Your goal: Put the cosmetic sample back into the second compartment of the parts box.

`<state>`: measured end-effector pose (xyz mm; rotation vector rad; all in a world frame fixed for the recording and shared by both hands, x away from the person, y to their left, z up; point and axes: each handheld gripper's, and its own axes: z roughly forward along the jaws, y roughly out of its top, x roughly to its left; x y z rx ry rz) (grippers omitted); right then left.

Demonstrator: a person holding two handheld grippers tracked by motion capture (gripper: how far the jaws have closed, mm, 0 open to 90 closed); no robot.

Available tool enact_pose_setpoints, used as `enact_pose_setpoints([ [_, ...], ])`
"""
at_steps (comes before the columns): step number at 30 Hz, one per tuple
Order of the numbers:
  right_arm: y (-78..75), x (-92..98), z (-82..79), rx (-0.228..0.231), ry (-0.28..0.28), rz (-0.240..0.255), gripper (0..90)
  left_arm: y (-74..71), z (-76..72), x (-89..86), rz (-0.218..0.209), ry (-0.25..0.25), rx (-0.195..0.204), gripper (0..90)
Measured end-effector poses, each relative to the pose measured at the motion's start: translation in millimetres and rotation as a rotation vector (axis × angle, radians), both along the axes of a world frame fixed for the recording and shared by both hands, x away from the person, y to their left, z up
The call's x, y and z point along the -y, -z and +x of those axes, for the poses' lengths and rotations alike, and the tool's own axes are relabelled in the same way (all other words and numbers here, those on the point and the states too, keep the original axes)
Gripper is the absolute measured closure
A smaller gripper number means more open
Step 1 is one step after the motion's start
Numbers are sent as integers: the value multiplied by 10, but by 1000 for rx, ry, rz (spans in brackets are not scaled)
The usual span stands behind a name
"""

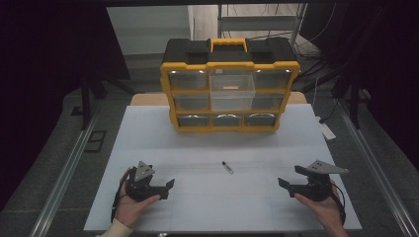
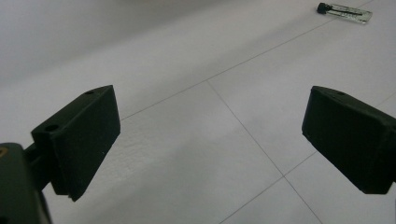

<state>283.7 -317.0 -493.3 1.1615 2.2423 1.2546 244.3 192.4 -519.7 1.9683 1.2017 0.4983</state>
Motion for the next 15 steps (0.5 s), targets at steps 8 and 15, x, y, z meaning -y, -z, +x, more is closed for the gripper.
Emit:
enact_pose_setpoints([
  [8,9,-38,28,-4,-13,-12,152,-17,16,9,2,9,7,50],
  [15,-58,-72,36,6,-12,-13,154,-30,0,4,-1,15,13,53],
])
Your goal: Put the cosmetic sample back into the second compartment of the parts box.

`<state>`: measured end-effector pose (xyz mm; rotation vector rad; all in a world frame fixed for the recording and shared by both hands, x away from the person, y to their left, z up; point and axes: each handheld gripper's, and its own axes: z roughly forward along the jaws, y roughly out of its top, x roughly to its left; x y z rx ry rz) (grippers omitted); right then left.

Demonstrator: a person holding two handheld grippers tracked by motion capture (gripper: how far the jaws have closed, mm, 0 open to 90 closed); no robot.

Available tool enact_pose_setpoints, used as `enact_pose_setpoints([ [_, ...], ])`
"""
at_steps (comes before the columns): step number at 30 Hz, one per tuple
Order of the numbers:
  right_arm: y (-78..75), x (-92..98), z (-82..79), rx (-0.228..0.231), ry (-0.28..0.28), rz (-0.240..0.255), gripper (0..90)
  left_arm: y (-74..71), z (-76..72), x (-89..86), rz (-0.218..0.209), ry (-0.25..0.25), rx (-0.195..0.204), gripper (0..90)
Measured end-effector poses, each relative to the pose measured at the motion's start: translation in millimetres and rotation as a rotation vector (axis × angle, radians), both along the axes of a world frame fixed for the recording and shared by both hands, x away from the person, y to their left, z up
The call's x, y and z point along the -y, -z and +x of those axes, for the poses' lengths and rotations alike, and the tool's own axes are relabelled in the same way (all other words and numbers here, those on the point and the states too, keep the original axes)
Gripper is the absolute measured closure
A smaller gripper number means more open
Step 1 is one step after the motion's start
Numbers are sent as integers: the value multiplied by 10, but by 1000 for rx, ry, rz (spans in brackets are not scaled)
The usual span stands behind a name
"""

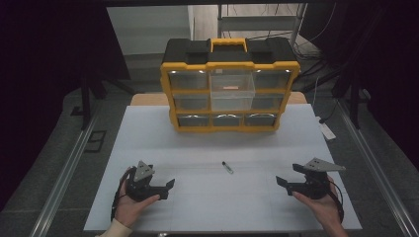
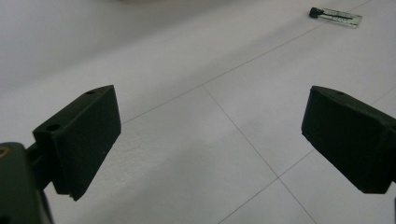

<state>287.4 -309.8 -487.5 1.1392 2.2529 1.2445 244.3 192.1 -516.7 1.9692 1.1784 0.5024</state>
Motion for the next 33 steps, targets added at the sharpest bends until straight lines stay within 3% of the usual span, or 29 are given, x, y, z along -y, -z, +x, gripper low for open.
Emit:
enact_pose_setpoints([
  [16,-250,-286,49,37,-63,-12,163,-11,18,25,10,15,-2,58],
  [33,-314,-584,156,15,-106,-32,168,-9,23,39,21,18,-4,61],
])
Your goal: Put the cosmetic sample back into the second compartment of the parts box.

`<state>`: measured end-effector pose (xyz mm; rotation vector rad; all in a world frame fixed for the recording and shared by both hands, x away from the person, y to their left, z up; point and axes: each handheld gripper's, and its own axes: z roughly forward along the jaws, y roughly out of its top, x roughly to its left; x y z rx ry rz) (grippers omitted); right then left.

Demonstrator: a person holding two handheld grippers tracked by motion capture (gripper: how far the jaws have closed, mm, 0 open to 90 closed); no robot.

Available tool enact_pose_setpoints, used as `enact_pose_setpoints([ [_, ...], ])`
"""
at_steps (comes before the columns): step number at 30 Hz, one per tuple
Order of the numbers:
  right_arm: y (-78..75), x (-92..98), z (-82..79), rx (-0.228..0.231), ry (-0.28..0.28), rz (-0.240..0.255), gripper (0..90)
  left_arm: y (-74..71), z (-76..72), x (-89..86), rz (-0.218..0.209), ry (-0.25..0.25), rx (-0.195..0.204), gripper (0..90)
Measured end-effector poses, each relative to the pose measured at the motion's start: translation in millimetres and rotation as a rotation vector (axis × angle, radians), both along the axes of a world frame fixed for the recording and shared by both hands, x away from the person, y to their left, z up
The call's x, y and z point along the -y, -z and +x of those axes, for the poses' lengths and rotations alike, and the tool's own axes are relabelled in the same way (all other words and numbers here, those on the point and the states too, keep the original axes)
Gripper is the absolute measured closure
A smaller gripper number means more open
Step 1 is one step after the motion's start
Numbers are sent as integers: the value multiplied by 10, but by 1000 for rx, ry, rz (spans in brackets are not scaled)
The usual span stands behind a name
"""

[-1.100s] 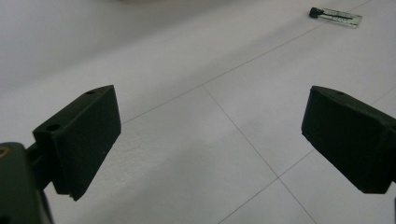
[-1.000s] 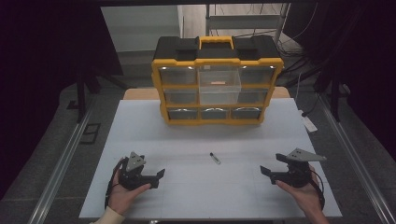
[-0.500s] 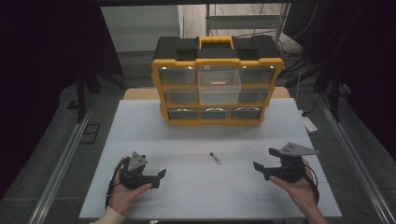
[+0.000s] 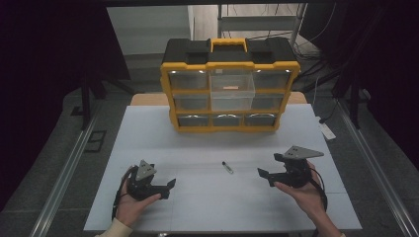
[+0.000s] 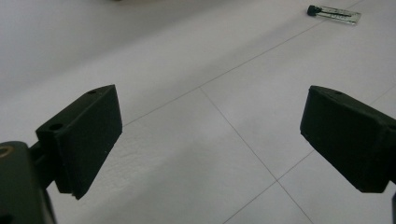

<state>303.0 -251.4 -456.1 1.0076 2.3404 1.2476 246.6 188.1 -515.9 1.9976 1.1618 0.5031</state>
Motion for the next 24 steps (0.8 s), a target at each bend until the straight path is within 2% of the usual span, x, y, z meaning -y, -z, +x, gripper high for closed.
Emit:
enact_pose_setpoints([
  [24,-43,-344,102,-17,-55,-11,169,-15,3,18,-3,6,3,62],
])
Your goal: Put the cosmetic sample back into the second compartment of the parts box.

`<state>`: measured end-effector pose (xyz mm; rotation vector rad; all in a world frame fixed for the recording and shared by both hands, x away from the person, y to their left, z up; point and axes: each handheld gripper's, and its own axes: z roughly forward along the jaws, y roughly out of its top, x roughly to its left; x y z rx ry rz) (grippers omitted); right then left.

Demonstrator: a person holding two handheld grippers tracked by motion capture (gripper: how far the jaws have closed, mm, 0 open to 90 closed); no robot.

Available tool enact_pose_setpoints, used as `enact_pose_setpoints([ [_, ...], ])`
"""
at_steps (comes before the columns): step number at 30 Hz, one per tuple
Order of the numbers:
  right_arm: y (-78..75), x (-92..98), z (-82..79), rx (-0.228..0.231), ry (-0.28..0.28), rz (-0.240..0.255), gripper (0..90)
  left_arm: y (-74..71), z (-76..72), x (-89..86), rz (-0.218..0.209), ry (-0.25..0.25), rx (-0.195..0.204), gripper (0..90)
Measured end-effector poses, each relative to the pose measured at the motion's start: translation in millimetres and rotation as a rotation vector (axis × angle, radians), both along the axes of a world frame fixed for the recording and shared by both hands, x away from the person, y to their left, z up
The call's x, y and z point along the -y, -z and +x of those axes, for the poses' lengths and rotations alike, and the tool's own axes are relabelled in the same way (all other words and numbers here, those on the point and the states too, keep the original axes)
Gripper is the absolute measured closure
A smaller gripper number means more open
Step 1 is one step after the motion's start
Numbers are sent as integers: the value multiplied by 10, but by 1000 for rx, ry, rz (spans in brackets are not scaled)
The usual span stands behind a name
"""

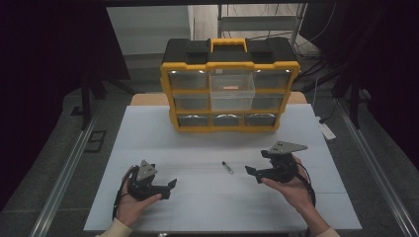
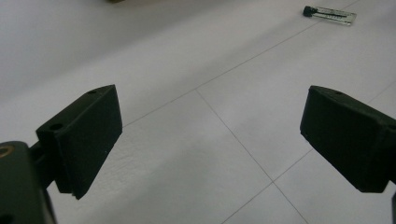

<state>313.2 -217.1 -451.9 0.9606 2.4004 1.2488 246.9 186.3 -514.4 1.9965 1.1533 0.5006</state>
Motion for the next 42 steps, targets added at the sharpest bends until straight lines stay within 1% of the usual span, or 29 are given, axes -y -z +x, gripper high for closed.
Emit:
enact_pose_setpoints([
  [22,18,-210,59,-14,-25,-18,172,-9,-11,5,2,3,4,62],
  [31,85,-315,119,-30,-41,-32,173,-9,-9,2,4,8,4,63],
  [36,114,-368,148,-39,-41,-38,174,-11,-14,3,3,9,5,64],
  [42,153,-435,183,-45,-45,-60,174,-11,-15,10,2,10,5,64],
])
